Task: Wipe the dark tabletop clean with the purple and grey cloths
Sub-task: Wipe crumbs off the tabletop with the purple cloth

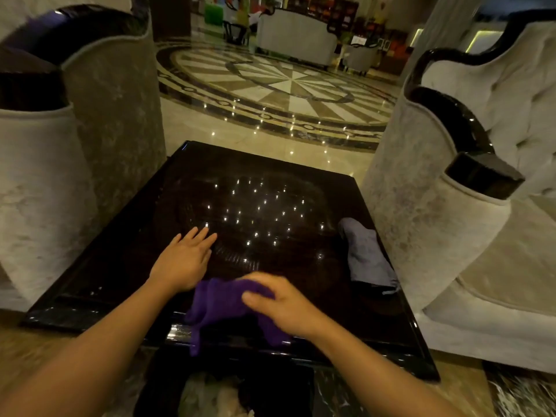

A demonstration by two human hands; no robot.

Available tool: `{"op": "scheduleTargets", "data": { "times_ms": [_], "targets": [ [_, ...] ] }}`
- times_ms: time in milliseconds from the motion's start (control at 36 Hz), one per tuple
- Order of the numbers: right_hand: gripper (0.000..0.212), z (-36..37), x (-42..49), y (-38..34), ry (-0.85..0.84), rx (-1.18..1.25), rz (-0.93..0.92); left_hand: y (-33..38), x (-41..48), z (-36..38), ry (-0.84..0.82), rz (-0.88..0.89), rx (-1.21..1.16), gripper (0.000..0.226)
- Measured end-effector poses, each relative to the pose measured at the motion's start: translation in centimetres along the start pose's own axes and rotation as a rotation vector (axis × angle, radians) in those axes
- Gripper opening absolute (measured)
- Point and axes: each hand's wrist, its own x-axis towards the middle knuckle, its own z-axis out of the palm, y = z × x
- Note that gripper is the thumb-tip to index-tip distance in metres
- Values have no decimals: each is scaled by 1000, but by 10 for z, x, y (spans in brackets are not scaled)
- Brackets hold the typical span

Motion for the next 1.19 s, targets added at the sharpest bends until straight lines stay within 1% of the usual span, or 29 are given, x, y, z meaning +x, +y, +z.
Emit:
{"op": "scheduleTargets", "data": {
  "times_ms": [83, 139, 222, 333, 389, 472, 528, 639, 667, 833, 944, 1083, 1167, 1194],
  "targets": [
    [20, -20, 12, -6, 119, 92, 0, -2, 0, 1, -18, 20, 42, 53],
    [21, -34, 21, -11, 195, 158, -3, -1, 0, 1, 2, 20, 52, 51],
    [17, -56, 33, -13, 309, 240, -3, 2, 0, 2, 32, -3, 41, 48],
    [18, -85, 50, -14, 419, 391, 15, 2, 3, 4, 40, -13, 53, 48],
    [17, -101, 58, -14, 471, 430, 34, 1, 4, 4, 37, -14, 55, 48],
    [15, -127, 71, -11, 559, 407, 42, 0, 5, 3, 26, -14, 47, 48],
    [13, -144, 81, -7, 651, 364, 56, 1, 5, 3, 10, -5, 40, 48],
    [30, -178, 101, 1, 857, 303, 88, 1, 6, -1, -35, -4, 36, 48],
    [31, -186, 105, 3, 895, 260, 89, 2, 5, -1, -42, -5, 29, 48],
    [31, -223, 120, 20, 1040, -46, 75, 1, 6, 0, -42, -12, -1, 48],
    [32, -239, 128, 36, 1047, -243, 83, 0, 6, 0, -49, -23, -15, 48],
    [31, -251, 137, 58, 1049, -563, 172, 1, 4, -1, -38, -31, -26, 48],
    [34, -255, 141, 72, 1001, -659, 225, 2, 4, -2, -46, -32, -36, 47],
    [37, -257, 141, 76, 969, -682, 275, 3, 4, -2, -51, -28, -40, 47]
  ]
}}
